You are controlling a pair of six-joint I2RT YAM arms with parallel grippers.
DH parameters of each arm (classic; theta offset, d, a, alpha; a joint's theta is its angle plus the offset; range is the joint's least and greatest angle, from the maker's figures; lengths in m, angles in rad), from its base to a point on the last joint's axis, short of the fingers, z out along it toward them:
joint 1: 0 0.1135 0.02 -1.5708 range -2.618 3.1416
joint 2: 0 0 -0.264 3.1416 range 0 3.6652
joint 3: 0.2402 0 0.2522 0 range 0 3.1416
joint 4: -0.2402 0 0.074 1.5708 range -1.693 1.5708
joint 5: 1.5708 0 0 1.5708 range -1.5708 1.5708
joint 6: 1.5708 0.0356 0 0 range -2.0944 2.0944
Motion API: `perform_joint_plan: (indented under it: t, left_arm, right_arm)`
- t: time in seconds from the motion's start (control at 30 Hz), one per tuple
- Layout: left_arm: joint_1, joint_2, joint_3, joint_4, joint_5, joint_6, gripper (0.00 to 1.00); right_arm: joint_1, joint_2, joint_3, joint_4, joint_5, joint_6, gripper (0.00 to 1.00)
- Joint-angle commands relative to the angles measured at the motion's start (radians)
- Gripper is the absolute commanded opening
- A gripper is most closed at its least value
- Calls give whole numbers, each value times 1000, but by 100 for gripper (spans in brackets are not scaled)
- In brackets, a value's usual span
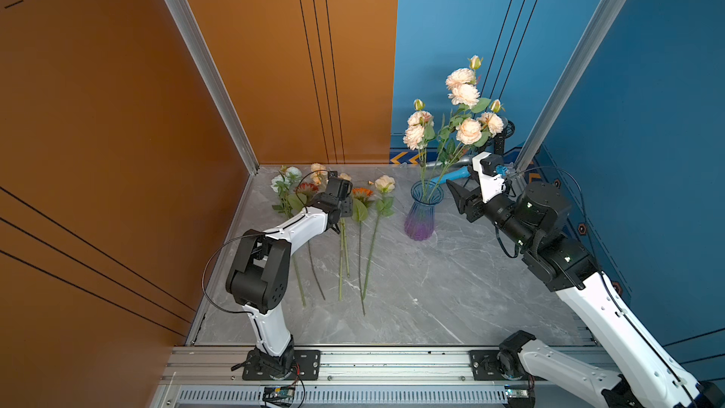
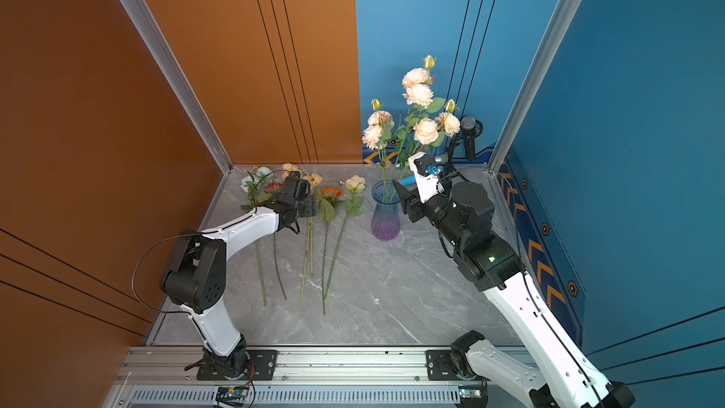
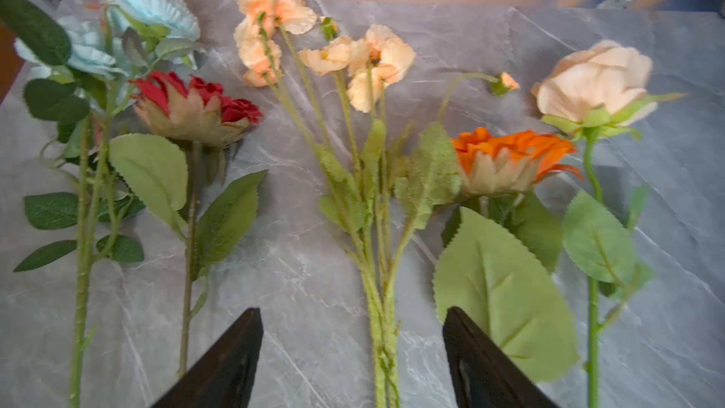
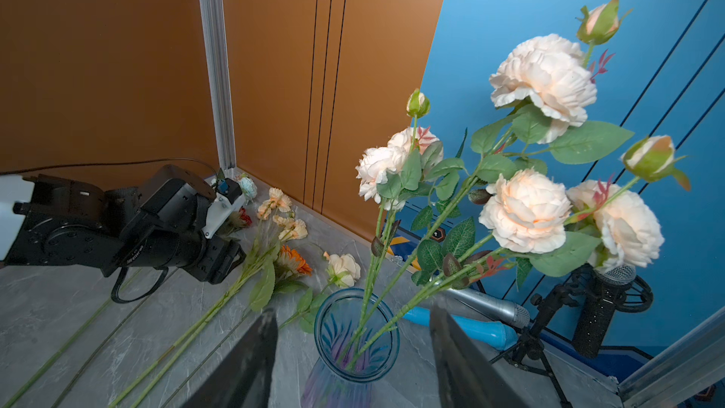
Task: Place the pink flowers into the vase
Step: Adjust the flower at the center of the board.
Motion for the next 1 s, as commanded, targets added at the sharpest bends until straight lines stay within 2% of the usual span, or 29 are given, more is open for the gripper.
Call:
perform_joint_plan:
  t: [0.0,0.2,0.37,0.47,0.6,0.77,0.8,0.97]
  left_arm:
    - [79,-10,-57,-28,29,-82,76]
    - [144,-78,-157,-27,-28,-96,76]
    - [192,-119,-226,-65,-19,-116,76]
    - [201,-118,-218,-76,-19,-110,76]
    - [220,-109,-208,-104,4,-105,76]
    - [248,-64,-124,-159,57,-95,76]
    - [252,-56,-117,-162,67,-94,76]
    - [261,-18,-83,-183,108,-81,72]
  right_arm:
    - [8,16,-21,19,12,22,63]
    - [7,30,-51,25,-13,28,64]
    - [7,3,-106,48,-126,27,67]
    - [8,-15,-137,56,-196,31,79]
    - [7,-44,-173,56,-286,46,82]
    - [10,-90,-222,56,-415,60,92]
    - [11,-100,-232,56,-430,64,96]
    - [15,-158,-286,56,-473,92,100]
